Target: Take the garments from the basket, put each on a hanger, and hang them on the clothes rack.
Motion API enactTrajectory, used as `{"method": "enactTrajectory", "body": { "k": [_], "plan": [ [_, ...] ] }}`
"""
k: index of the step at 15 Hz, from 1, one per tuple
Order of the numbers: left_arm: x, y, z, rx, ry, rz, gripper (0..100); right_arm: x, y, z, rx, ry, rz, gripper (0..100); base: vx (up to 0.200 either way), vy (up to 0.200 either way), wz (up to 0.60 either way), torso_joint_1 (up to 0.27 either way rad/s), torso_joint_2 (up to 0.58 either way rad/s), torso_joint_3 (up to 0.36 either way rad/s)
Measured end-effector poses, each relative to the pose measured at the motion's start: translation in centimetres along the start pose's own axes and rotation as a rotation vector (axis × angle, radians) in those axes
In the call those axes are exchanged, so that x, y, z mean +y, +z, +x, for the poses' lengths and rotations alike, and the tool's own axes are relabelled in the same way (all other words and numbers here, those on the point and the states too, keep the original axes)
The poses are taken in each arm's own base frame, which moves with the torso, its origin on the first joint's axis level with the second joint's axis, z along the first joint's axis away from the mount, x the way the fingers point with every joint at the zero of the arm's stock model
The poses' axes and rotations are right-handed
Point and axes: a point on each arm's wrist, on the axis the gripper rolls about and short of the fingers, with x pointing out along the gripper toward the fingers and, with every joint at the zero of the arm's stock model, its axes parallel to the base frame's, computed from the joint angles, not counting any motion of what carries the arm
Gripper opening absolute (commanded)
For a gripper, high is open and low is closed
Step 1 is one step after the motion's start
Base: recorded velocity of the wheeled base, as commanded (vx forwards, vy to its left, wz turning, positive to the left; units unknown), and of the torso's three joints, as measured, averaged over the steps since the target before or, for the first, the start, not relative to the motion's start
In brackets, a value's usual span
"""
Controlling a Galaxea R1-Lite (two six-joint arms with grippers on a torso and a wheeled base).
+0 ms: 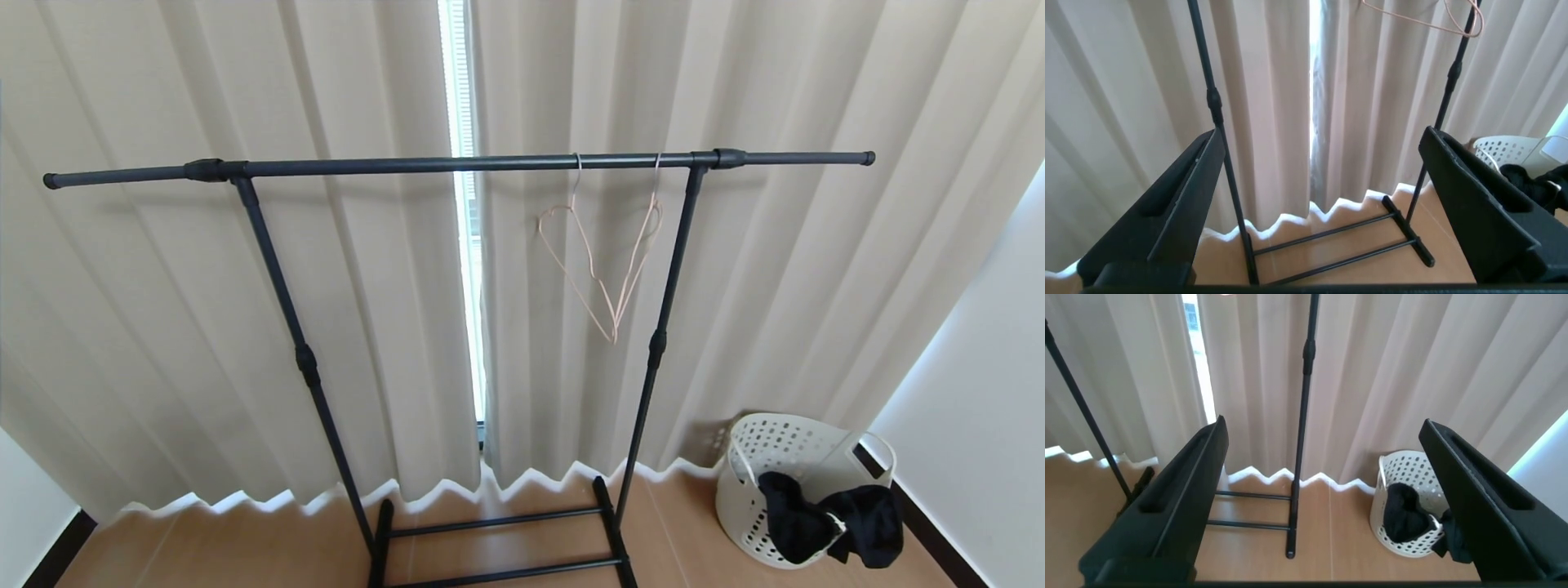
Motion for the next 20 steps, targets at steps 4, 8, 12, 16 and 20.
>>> {"method": "enactTrajectory", "body": {
  "k": [4,8,12,16,20],
  "plan": [
    [0.00,-0.01,0.00,0.001,0.000,0.001,100,0.00,0.02,-0.01,-0.001,0.000,0.000,100,0.000,0.000,0.00,-0.188,0.46,0.262],
    [0.00,0.00,0.00,0.000,0.000,0.001,100,0.00,0.01,0.00,0.000,0.000,0.000,100,0.000,0.000,0.00,-0.222,0.55,0.322],
    [0.00,-0.01,0.00,0.001,0.000,0.001,100,0.00,0.01,0.00,0.000,0.000,0.000,100,0.000,0.000,0.00,-0.202,0.53,0.332],
    [0.00,-0.01,0.00,0.001,0.000,0.001,100,0.00,0.01,0.00,0.000,0.000,0.000,100,0.000,0.000,0.00,-0.178,0.50,0.329],
    [0.00,0.00,0.00,0.000,0.000,0.001,100,0.00,0.00,0.00,0.000,0.000,0.000,100,0.000,0.000,0.00,-0.146,0.48,0.337]
  ]
}}
